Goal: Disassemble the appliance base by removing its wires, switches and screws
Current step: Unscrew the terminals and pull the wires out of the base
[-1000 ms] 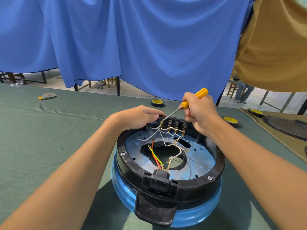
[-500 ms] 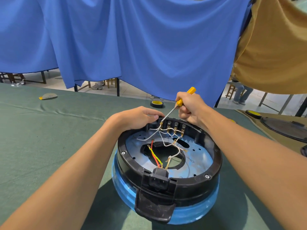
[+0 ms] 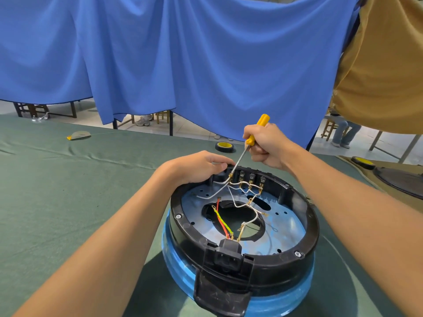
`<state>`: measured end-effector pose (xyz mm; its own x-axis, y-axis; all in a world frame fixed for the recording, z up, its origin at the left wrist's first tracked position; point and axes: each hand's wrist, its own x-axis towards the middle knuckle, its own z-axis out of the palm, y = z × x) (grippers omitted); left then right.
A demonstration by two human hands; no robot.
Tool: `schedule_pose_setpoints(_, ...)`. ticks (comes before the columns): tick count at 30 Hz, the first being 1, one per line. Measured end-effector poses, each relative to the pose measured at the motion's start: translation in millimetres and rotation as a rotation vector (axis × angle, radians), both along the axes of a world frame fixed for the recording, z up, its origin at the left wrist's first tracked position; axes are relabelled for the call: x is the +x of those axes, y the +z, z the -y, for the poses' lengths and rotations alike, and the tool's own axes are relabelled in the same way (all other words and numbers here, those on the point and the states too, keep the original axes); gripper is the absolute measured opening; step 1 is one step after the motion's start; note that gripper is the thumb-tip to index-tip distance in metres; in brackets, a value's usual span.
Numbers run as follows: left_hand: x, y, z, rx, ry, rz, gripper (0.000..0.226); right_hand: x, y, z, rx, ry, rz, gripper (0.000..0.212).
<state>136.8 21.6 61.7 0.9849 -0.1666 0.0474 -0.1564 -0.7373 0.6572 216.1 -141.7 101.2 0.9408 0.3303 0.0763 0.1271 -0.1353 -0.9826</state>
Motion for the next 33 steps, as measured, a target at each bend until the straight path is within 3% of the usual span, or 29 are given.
schedule_pose_setpoints(5,0,0,0,-0.006,0.0,-0.005,0.034,7,-5,-4,-0.012,-0.017,-0.128,0.033)
schedule_pose_setpoints(10,0,-1,0,-0.016,-0.005,0.012,0.032,-18,-13,16,0.135,-0.055,0.151,0.036)
schedule_pose_setpoints(13,-1,0,1,-0.029,-0.016,0.007,0.031,-39,-22,36,0.076,-0.07,0.328,0.041)
schedule_pose_setpoints(17,-5,2,3,-0.03,-0.031,0.005,0.033,-56,-32,65,0.185,-0.286,0.406,0.045)
schedule_pose_setpoints(19,-8,3,5,0.001,-0.038,0.027,0.035,-59,-42,75,0.252,-0.455,0.388,0.047)
schedule_pose_setpoints(23,-9,12,3,0.073,0.007,0.095,0.027,-67,-68,89,0.553,-0.658,0.158,0.038)
schedule_pose_setpoints(26,-9,20,0,0.185,0.054,0.128,0.026,-71,-83,93,0.251,-0.843,0.349,0.039)
schedule_pose_setpoints(29,-13,24,4,0.369,0.067,0.128,0.024,-76,-92,89,0.07,-0.836,0.566,0.045)
schedule_pose_setpoints(33,-17,30,5,0.515,0.026,0.018,0.023,-72,-95,90,0.007,-0.825,0.549,0.047)
